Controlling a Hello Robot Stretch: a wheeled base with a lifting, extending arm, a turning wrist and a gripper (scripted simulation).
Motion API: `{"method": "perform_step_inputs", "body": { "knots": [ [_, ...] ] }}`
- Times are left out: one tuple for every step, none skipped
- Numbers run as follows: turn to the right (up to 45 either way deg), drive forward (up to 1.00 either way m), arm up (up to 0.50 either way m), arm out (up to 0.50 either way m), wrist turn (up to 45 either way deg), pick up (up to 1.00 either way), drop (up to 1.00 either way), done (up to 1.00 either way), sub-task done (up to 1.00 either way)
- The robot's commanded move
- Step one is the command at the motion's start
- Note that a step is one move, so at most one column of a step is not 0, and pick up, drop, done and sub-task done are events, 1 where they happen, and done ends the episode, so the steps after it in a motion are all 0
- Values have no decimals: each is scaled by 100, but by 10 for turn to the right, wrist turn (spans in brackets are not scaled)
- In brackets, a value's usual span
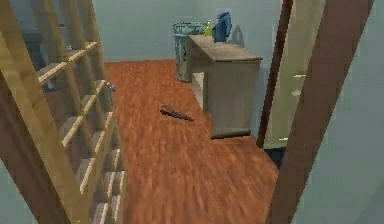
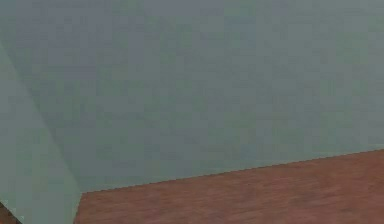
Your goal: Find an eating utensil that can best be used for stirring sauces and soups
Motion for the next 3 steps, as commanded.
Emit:
{"method": "perform_step_inputs", "body": {
  "knots": [
    [0,95,0,0,0,0,0,0,0],
    [270,0,0,0,0,0,0,0,0],
    [0,40,0,0,0,0,0,0,0]
  ]
}}
